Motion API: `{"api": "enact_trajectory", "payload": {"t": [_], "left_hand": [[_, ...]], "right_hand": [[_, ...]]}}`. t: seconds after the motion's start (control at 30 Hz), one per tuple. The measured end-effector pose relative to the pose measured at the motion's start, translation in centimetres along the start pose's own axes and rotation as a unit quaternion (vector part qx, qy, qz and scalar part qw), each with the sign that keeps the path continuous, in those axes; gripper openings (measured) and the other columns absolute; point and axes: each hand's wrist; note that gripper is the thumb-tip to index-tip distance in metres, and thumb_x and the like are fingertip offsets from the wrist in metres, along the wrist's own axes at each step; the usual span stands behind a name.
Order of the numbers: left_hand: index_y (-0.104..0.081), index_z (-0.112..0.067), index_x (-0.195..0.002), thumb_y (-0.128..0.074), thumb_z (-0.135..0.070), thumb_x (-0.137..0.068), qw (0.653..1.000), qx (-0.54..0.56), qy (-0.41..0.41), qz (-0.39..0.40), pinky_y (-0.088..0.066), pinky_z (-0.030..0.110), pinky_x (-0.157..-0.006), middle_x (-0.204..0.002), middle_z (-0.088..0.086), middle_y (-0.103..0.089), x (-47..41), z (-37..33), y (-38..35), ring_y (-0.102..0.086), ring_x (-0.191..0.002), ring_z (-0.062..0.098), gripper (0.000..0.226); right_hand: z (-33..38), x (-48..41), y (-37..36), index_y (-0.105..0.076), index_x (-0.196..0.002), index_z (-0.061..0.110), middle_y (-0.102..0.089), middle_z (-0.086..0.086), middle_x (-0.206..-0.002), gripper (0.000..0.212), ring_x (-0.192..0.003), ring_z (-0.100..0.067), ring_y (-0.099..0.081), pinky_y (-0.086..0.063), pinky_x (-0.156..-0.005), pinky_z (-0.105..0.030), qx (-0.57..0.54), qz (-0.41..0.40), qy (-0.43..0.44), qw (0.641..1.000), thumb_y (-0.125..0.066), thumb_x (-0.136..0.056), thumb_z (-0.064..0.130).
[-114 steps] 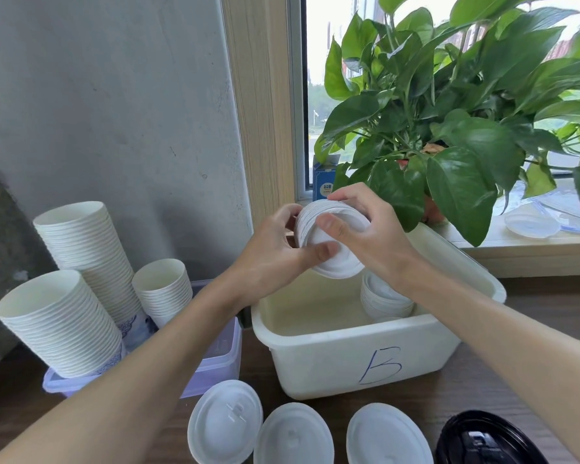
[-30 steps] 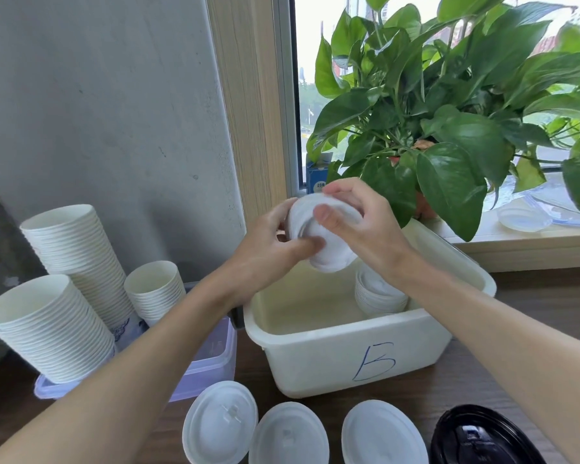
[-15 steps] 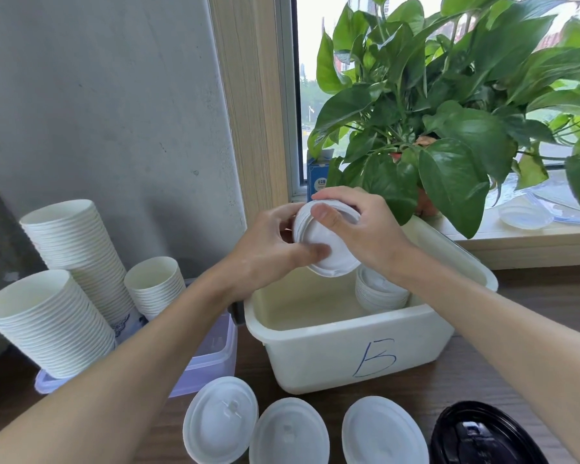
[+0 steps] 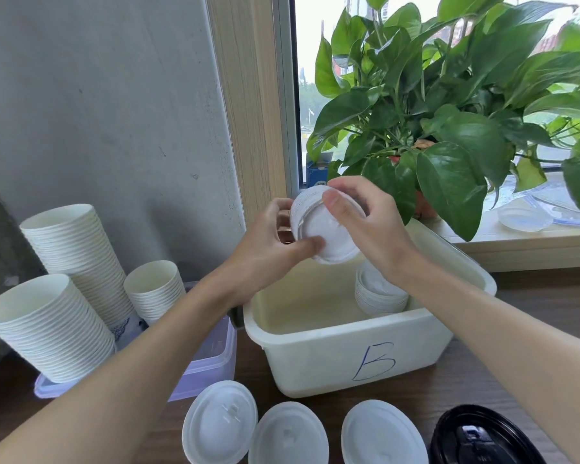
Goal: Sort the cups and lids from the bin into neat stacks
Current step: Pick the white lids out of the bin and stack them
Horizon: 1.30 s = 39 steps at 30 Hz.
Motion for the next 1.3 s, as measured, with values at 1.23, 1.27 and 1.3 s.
{"api": "enact_trajectory", "payload": {"t": [1.23,1.27,1.3], "left_hand": [[-0.053,-0.023,-0.132,-0.086,-0.037,-0.073,0.998,-0.031,-0.022,0.048,-0.056,0.034,-0.091,-0.116,-0.007,-0.069,-0.3,0.14,-0.18,-0.067,-0.105,0.009,0.068],[-0.055,-0.021,-0.131,-0.086,-0.034,-0.075,0.998,-0.03,-0.023,0.041,-0.056,0.032,-0.089,-0.113,-0.006,-0.07,-0.23,0.17,-0.1,-0.068,-0.103,0.009,0.065],[-0.056,-0.019,-0.129,-0.085,-0.029,-0.077,0.999,-0.025,-0.026,0.034,-0.056,0.028,-0.086,-0.111,-0.005,-0.071,-0.1,0.17,-0.02,-0.068,-0.1,0.009,0.061]], "right_hand": [[-0.21,0.04,-0.28,-0.06,-0.115,0.022,-0.064,0.013,-0.107,0.046,-0.098,0.004,-0.059,-0.044,-0.081,-0.008,0.032,0.034,0.014,0.999,-0.058,-0.082,0.054],[-0.19,0.11,-0.26,-0.06,-0.115,0.023,-0.065,0.013,-0.106,0.047,-0.097,0.004,-0.059,-0.045,-0.08,-0.008,0.031,0.039,0.013,0.999,-0.058,-0.082,0.055],[-0.18,0.17,-0.23,-0.06,-0.115,0.022,-0.065,0.011,-0.106,0.047,-0.097,0.002,-0.06,-0.046,-0.08,-0.01,0.03,0.044,0.012,0.999,-0.06,-0.081,0.054]]}}
Point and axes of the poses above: each hand's wrist, its own x-axis away from the middle knuckle, its own y-axis out of the back of the hand, z = x × y
